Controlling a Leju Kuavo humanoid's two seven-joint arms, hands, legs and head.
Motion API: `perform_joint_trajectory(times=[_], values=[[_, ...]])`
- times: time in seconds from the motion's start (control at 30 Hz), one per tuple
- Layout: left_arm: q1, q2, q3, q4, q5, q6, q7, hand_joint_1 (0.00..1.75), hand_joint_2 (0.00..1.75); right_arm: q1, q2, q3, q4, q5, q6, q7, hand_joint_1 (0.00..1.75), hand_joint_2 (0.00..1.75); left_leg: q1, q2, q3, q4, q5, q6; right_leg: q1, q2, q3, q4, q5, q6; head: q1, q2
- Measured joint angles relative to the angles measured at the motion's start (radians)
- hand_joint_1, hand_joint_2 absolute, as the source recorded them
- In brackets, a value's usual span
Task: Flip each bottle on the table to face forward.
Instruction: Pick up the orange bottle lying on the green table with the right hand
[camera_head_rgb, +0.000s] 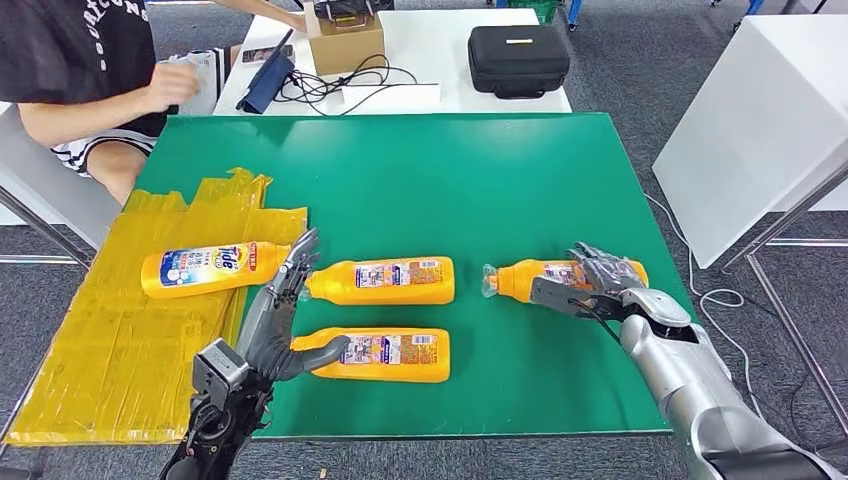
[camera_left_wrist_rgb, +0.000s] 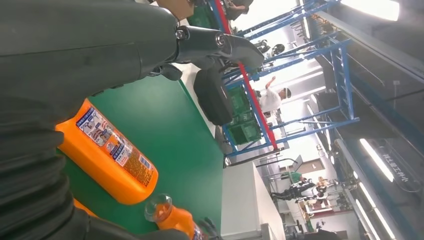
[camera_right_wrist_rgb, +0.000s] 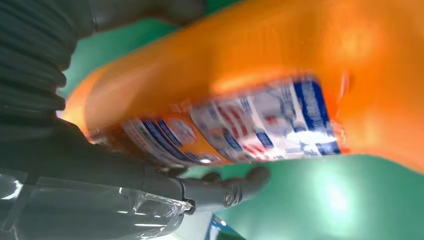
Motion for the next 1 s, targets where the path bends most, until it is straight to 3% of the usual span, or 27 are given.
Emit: perform_joint_trajectory(times=[0.6, 0.77, 1.0], values=[[-0.02, -0.003, -0.002, 0.052, 0.03, 0.001, 0.027, 0.0, 1.75, -0.048, 0.004, 0.034, 0.061, 0.015, 0.029, 0.047, 1.75, 1.75, 0.0, 0.0, 0.005, 0.0, 0.0, 0.0, 0.0, 0.0, 0.007, 0.0, 0.0, 0.0, 0.0, 0.0], [-0.003, -0.003, 0.003, 0.038, 0.036, 0.01, 0.049, 0.0, 1.75, -0.03, 0.026, 0.032, 0.05, -0.04, -0.091, 0.046, 1.75, 1.75, 0.0, 0.001, 0.005, 0.0, 0.0, 0.0, 0.0, 0.001, 0.007, 0.0, 0.0, 0.0, 0.0, 0.0], [0.038, -0.002, 0.02, -0.005, 0.029, 0.02, 0.063, 0.0, 1.75, 0.067, 0.068, -0.029, -0.073, -0.185, -0.28, -0.02, 1.75, 1.75, 0.0, 0.0, 0.002, 0.0, 0.0, 0.0, 0.0, 0.0, 0.003, 0.0, 0.0, 0.0, 0.0, 0.0]])
